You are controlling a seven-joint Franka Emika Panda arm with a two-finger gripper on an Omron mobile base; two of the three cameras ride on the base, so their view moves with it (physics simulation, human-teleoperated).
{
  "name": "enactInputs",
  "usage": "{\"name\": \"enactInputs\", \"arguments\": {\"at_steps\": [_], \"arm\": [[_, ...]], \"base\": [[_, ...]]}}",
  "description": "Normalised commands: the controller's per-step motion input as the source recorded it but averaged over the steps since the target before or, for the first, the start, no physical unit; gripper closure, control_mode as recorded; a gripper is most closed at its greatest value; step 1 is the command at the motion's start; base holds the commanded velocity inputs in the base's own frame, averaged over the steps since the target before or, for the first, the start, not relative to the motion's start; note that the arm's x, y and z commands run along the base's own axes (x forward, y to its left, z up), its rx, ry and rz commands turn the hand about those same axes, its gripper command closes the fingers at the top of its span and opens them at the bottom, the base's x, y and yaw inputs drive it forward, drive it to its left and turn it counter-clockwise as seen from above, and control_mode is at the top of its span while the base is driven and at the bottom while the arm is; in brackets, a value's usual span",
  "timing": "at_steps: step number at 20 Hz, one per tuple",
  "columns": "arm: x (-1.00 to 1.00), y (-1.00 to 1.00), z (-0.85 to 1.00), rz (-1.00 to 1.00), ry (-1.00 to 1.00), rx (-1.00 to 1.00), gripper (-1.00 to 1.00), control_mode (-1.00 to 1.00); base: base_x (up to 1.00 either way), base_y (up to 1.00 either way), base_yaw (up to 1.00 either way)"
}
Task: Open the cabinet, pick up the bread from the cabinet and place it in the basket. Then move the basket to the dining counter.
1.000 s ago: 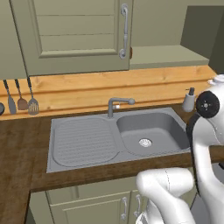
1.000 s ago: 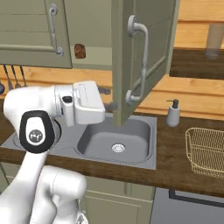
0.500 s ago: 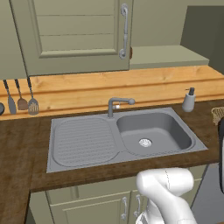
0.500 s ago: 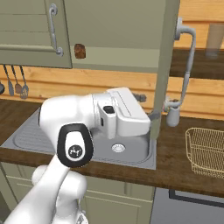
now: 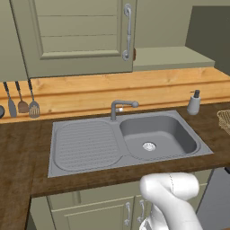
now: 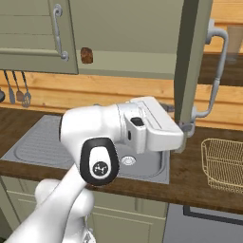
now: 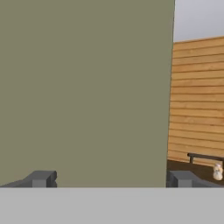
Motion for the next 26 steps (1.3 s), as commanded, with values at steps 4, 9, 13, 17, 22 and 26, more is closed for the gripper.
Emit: {"name": "enactInputs", "arguments": {"at_steps": [4,9,13,17,22,26], "arm": [[-0.22,0.28,-0.12,0.02,0.05,-0.03,-1.00,-1.00],[-0.48,0.96,-0.22,0.14,0.02,-0.15,-1.00,-1.00],[-0.23,1.00,-0.04,0.26,0.10,-0.18,-1.00,-1.00],[-0.03,1.00,-0.15,0.41,0.11,-0.05,-1.00,-1.00],[0.05,1.00,-0.09,0.46,0.15,0.00,-1.00,-1.00],[0.39,0.83,-0.04,0.41,0.18,0.07,-1.00,-1.00]], "base": [[0.00,0.00,0.00],[0.00,0.00,0.00],[0.00,0.00,0.00],[0.00,0.00,0.00],[0.00,0.00,0.00],[0.00,0.00,0.00]]}}
